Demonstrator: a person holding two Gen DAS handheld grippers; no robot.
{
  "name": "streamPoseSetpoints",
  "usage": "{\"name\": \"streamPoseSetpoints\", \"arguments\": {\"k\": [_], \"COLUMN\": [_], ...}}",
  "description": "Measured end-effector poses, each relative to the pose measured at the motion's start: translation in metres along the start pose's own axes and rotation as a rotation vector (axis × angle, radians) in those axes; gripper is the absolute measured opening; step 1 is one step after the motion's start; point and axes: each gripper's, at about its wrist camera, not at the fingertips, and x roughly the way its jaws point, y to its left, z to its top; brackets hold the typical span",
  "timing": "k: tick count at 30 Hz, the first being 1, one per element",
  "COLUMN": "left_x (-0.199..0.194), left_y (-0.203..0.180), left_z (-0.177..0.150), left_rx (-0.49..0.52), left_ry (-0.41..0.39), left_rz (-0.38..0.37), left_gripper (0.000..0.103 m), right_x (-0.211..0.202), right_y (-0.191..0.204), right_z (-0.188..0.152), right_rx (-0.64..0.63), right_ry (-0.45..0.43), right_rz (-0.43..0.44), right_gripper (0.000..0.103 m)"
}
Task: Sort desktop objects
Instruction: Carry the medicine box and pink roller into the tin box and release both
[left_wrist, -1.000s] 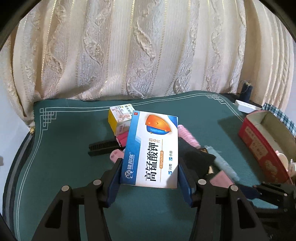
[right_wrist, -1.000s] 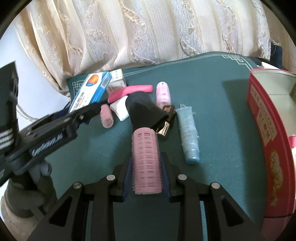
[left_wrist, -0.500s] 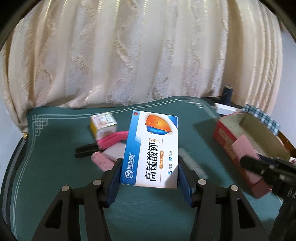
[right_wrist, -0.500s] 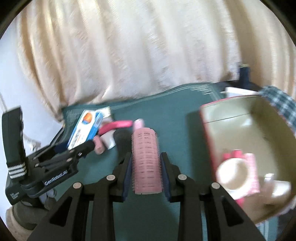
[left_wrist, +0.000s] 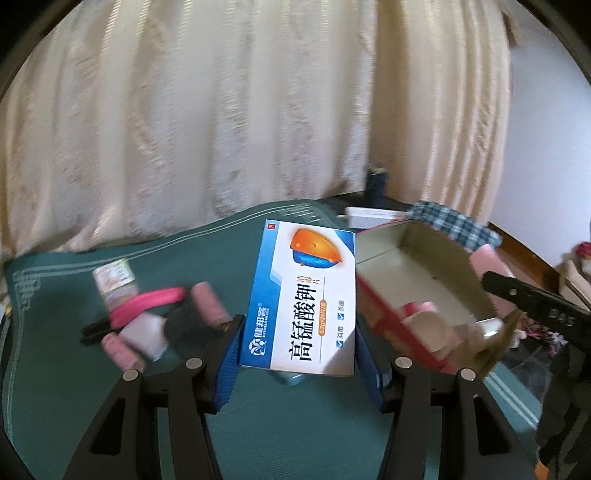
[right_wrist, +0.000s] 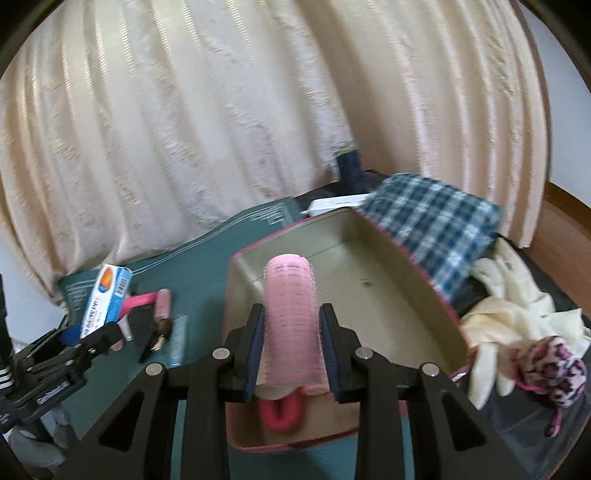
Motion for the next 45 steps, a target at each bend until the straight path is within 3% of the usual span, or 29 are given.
{"name": "streamPoseSetpoints", "arguments": {"k": [8,17,20,21,22,24,36,45], "left_x": [0.004,0.032,0.038,0.038,0.037,0.036,0.021,0.003], "left_y": [-0.048,-0.084,-0.093,-0.095,-0.097,-0.097,-0.043,0.037], "left_z": [0.022,0.041,0.044,0.044,0.044,0.043,0.031,-0.001], "left_rx": [0.053,0.036,0.024,0.023,0.022,0.026,-0.044,-0.147], "left_ry": [-0.009,0.007,0.019,0.019,0.012,0.005,-0.021,-0.01], "left_rz": [-0.128,-0.274,-0.311,-0.318,-0.327,-0.332,-0.184,0.003], "left_gripper": [0.057,0.058,0.066,0.08,0.085,0.085,0.085,0.085], "right_x": [-0.005,-0.008,-0.006,-0.006,-0.006,-0.007,-0.007,0.004], "right_y": [-0.026,-0.043,-0.048,-0.049,-0.05,-0.051,-0.011,0.045], "right_z": [0.005,0.006,0.006,0.006,0.006,0.005,0.003,-0.01], "right_rx": [0.034,0.055,0.067,0.068,0.071,0.078,0.024,-0.061], "right_ry": [-0.018,-0.028,-0.019,-0.017,-0.015,-0.015,-0.01,0.029], "right_rz": [-0.047,-0.099,-0.111,-0.116,-0.119,-0.118,-0.049,0.053], "right_gripper": [0.033,0.034,0.035,0.036,0.038,0.042,0.044,0.053]}}
